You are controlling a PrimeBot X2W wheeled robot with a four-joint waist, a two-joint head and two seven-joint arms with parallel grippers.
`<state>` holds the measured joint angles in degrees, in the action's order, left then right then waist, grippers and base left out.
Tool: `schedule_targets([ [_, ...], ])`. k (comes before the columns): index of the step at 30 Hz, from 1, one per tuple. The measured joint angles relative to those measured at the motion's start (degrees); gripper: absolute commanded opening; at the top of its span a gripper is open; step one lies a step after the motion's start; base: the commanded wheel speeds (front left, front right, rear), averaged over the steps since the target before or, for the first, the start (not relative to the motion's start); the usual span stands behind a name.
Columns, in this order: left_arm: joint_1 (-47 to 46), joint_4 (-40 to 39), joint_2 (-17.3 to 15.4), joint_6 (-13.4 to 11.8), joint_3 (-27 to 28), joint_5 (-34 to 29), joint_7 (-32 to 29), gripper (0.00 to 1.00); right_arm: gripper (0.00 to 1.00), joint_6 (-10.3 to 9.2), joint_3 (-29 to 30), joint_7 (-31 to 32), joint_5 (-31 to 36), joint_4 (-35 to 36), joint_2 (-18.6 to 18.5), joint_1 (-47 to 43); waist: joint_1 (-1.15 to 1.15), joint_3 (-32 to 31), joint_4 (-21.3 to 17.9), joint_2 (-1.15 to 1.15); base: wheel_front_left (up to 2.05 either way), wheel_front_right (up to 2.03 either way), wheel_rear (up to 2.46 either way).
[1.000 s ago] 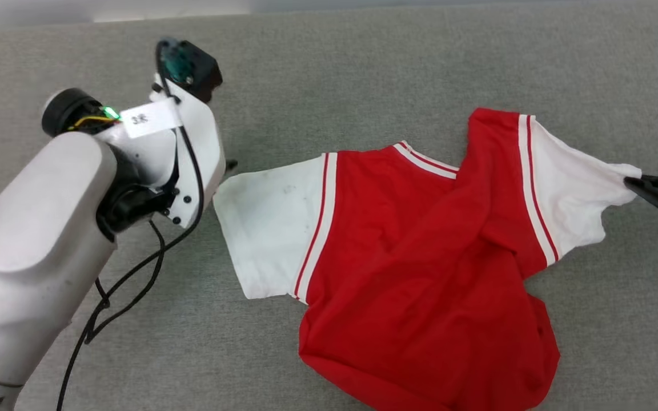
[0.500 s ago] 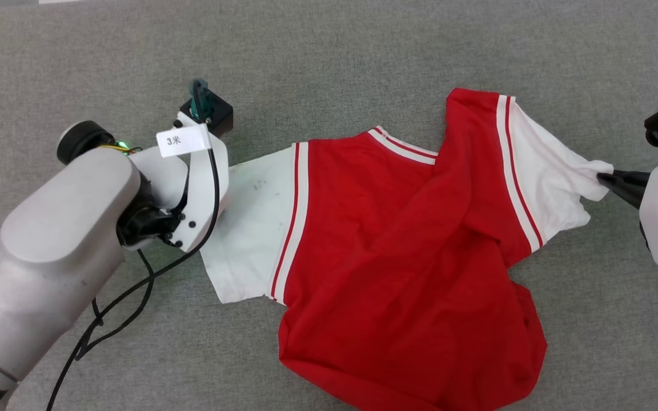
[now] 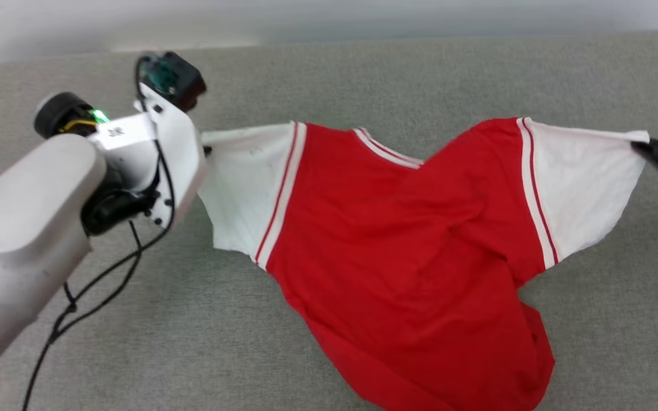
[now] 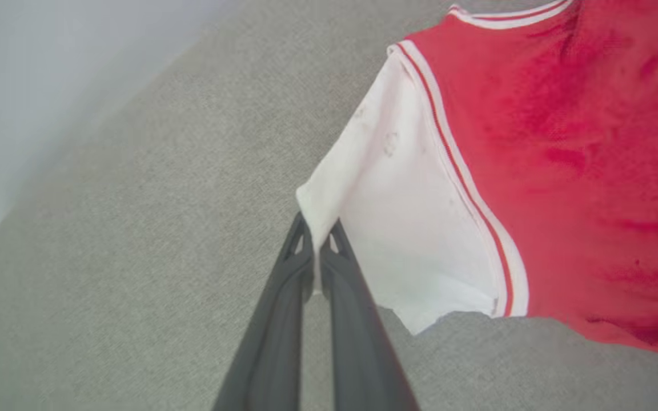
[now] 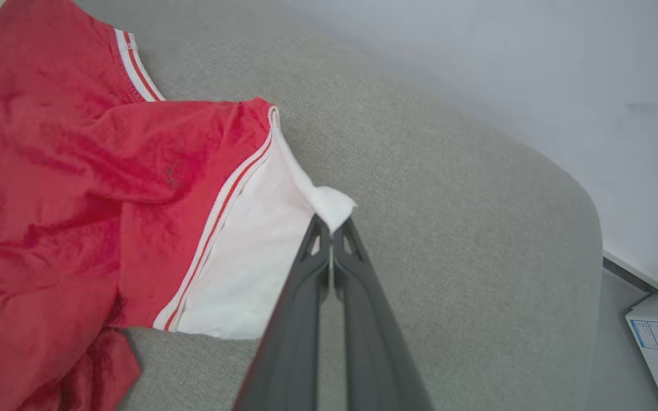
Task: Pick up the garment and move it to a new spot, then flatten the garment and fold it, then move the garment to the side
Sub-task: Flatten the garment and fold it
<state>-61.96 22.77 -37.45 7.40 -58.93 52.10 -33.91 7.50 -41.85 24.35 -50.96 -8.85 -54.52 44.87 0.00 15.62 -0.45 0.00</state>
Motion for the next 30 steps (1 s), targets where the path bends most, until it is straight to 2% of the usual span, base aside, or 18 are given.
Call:
schedule_targets([
  [5, -2.0, -3.1, -3.1, 0.0, 2.4, 0.0, 4.2, 0.00, 0.00, 0.01, 3.4, -1.0, 0.0, 2.2, -1.1, 0.5, 0.00, -2.6, 1.6, 0.00, 0.00, 0.00, 0.00],
  [12, -8.0, -6.5, -4.6, -1.9, 6.2, -1.9, 7.5, 0.00, 0.00, 0.01, 7.4, 0.4, 3.7, 3.6, -1.2, 7.0, 0.00, -2.2, 3.3, 0.00, 0.00, 0.00, 0.00],
  [16, -13.6, -5.6, -4.1, -2.9, 8.9, -3.4, 9.5, 0.00, 0.00, 0.01, 8.5, 2.0, 6.1, 2.4, 1.2, 14.7, 0.00, 0.0, 3.9, 0.00, 0.00, 0.00, 0.00],
  [21, -21.4, -1.8, -2.0, -4.1, 11.6, -6.0, 12.8, 0.00, 0.00, 0.01, 8.9, 3.4, 10.9, -3.1, 6.1, 27.5, 0.00, 3.7, 4.4, 0.00, 0.00, 0.00, 0.00],
  [26, -29.3, 2.9, 0.1, -4.6, 13.4, -8.4, 16.1, 0.00, 0.00, 0.01, 7.6, 2.8, 15.4, -9.8, 10.3, 38.7, 0.00, 6.9, 4.8, 0.00, 0.00, 0.00, 0.00],
  [30, -34.7, 6.2, 1.3, -4.6, 14.8, -9.5, 18.3, 0.00, 0.00, 0.01, 6.2, 1.0, 18.3, -14.0, 12.2, 46.3, 0.00, 8.6, 4.9, 0.00, 0.00, 0.00, 0.00],
])
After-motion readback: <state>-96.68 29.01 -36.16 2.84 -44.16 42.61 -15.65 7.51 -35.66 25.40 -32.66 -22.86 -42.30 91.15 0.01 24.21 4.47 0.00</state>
